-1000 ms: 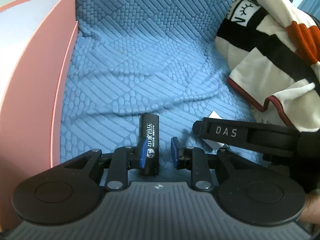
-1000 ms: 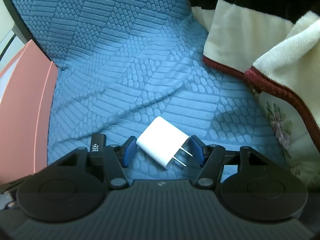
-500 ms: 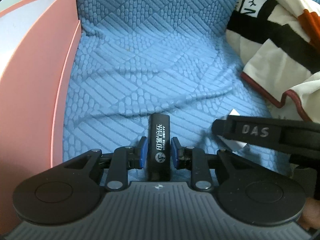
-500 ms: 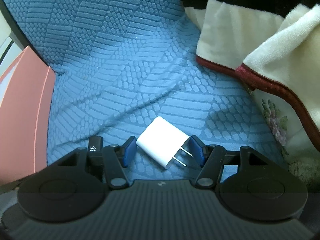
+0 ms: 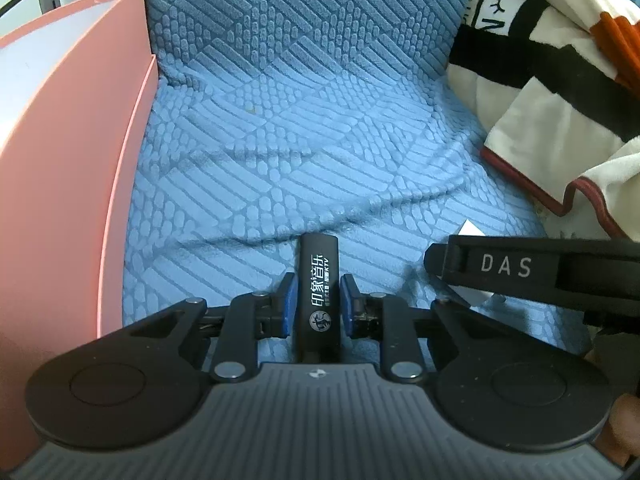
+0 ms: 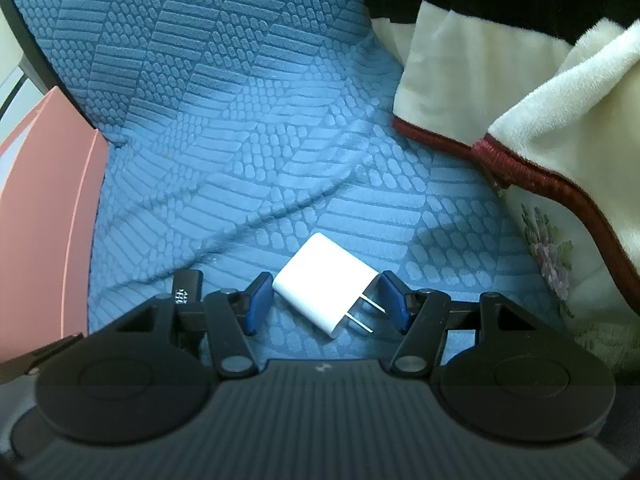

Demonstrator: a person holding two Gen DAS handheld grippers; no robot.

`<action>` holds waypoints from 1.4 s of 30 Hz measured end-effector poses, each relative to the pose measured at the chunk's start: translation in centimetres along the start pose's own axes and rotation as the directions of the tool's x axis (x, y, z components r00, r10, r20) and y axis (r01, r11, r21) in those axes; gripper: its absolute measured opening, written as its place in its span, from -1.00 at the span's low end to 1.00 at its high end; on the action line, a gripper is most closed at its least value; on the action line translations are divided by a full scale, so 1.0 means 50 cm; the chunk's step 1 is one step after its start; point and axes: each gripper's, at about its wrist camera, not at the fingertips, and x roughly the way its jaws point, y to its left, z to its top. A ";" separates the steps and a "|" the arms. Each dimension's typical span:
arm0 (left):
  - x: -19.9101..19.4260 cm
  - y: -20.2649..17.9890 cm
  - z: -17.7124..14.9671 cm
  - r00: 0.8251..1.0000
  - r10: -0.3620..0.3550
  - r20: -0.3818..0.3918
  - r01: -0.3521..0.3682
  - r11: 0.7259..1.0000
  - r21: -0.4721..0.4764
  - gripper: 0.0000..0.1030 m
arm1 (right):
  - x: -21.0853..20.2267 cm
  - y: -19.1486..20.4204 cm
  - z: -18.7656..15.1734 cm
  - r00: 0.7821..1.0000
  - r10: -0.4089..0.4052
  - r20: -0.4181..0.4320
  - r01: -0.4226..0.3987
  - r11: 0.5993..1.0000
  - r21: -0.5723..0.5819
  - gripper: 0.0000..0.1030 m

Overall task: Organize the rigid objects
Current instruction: 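Lift the USB stick with the left gripper while the right gripper lifts the small charger, then carry both over the pink box and open both grippers to drop them inside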

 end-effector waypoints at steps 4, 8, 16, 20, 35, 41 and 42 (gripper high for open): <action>-0.016 0.007 0.006 1.000 -0.027 0.010 0.027 0.999 -0.027 -0.49 | 0.001 0.002 0.002 1.000 0.007 -0.005 -0.007 1.000 -0.005 0.20; -0.037 0.012 0.011 0.999 -0.038 0.027 0.039 0.999 -0.033 -0.49 | -0.013 -0.002 -0.002 1.000 0.025 0.012 -0.025 1.000 -0.015 0.20; -0.066 0.028 0.018 0.997 -0.061 0.047 0.063 0.997 -0.048 -0.49 | -0.025 -0.036 -0.026 1.000 0.005 0.013 -0.005 1.000 0.029 0.20; -0.093 0.037 0.015 0.996 -0.066 0.061 0.069 0.997 -0.045 -0.49 | -0.042 -0.019 -0.020 0.999 0.011 0.041 -0.010 1.000 -0.020 0.20; -0.262 0.088 0.056 0.982 -0.084 0.171 0.096 0.993 -0.064 -0.49 | -0.178 0.060 0.001 0.975 0.185 0.122 -0.167 0.976 -0.143 0.20; -0.326 0.134 0.091 0.974 -0.058 0.218 0.081 0.992 -0.098 -0.49 | -0.217 0.101 0.021 0.964 0.222 0.144 -0.195 0.964 -0.183 0.20; -0.339 0.144 0.097 0.973 -0.052 0.224 0.077 0.992 -0.101 -0.49 | -0.229 0.111 0.026 0.961 0.231 0.152 -0.201 0.960 -0.193 0.20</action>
